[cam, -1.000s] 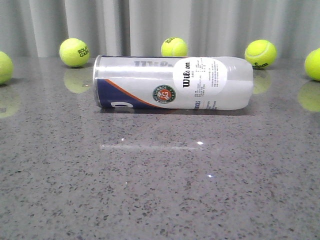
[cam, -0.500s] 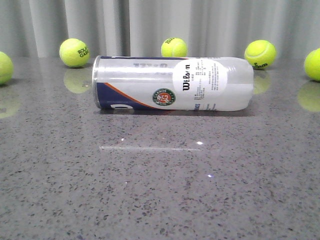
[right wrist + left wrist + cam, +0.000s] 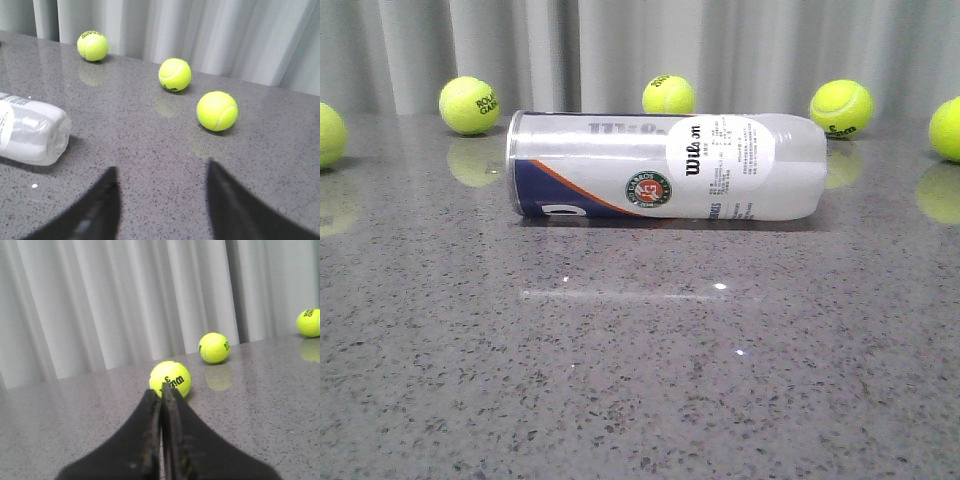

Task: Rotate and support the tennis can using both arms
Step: 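Open the right gripper and withdraw it from the can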

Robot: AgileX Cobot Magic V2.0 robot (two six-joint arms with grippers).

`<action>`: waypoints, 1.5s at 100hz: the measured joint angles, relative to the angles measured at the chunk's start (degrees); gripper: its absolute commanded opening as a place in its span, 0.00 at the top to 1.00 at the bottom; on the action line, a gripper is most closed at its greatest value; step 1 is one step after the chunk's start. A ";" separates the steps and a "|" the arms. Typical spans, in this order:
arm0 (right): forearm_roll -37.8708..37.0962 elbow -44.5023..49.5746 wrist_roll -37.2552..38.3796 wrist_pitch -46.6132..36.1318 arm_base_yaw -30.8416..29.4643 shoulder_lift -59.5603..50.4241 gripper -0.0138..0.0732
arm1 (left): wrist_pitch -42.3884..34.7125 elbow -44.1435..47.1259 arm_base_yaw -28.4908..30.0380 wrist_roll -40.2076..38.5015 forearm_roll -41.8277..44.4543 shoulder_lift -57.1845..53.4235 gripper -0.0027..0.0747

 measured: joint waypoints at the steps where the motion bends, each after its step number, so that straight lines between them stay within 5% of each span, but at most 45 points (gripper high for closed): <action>1: 0.00 0.00 0.04 -0.09 0.00 0.00 0.69 | 0.00 0.00 0.00 0.00 0.00 0.00 0.99; 13: 0.00 0.00 0.14 -0.27 0.00 0.00 0.93 | 0.00 0.00 0.00 0.00 0.00 0.00 0.99; 111: 0.10 0.00 0.29 -0.36 0.00 0.00 0.92 | -2.29 -0.14 0.00 0.00 -3.41 0.00 0.99; 124: 0.10 0.00 0.29 -0.36 0.00 0.00 0.92 | 3.04 -3.86 0.00 -0.10 -8.45 0.00 0.99; 150: 0.10 0.00 0.29 -0.36 0.00 0.00 0.92 | 22.35 -26.55 0.00 -0.21 -12.86 9.73 0.99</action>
